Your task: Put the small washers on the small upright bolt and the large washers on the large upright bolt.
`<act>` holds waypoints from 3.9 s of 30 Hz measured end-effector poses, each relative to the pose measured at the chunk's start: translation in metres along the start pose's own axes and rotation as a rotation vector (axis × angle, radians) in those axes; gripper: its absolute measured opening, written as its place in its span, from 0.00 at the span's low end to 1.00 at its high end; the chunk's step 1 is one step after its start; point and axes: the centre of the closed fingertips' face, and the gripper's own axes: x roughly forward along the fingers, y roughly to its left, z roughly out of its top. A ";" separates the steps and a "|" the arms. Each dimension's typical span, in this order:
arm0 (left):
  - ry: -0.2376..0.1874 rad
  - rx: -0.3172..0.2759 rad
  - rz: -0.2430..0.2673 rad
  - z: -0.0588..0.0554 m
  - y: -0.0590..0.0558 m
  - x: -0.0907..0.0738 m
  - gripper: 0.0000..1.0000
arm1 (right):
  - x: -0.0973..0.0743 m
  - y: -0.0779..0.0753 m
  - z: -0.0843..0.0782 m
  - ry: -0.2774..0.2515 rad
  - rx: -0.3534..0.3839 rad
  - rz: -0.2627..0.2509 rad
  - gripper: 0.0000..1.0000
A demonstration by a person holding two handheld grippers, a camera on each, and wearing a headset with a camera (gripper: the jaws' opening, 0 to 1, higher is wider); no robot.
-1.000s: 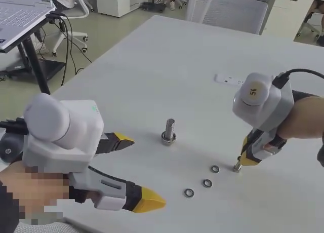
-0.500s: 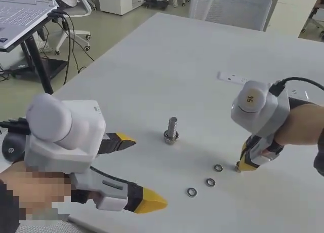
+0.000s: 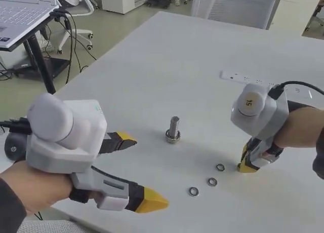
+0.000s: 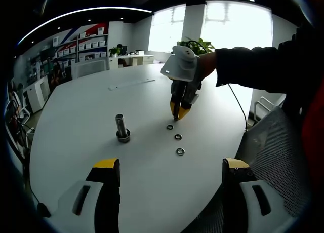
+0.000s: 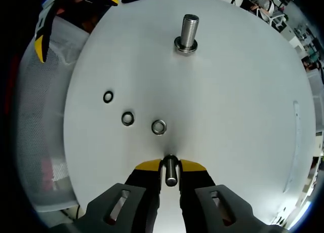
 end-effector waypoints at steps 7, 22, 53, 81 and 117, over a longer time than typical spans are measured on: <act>0.001 -0.001 0.000 0.000 0.000 0.000 0.83 | 0.002 -0.005 -0.001 -0.002 0.012 0.003 0.14; 0.002 0.002 0.000 -0.001 0.000 0.000 0.83 | -0.003 -0.009 0.003 -0.028 0.019 -0.007 0.22; -0.010 0.003 0.006 0.002 0.001 -0.002 0.82 | -0.019 0.003 0.038 -0.041 -0.073 -0.028 0.26; -0.017 0.002 0.005 0.004 0.001 -0.002 0.82 | 0.013 0.006 0.045 0.006 -0.139 0.025 0.20; -0.019 0.001 0.003 0.004 0.001 -0.001 0.82 | 0.016 0.007 0.043 0.001 -0.160 -0.006 0.09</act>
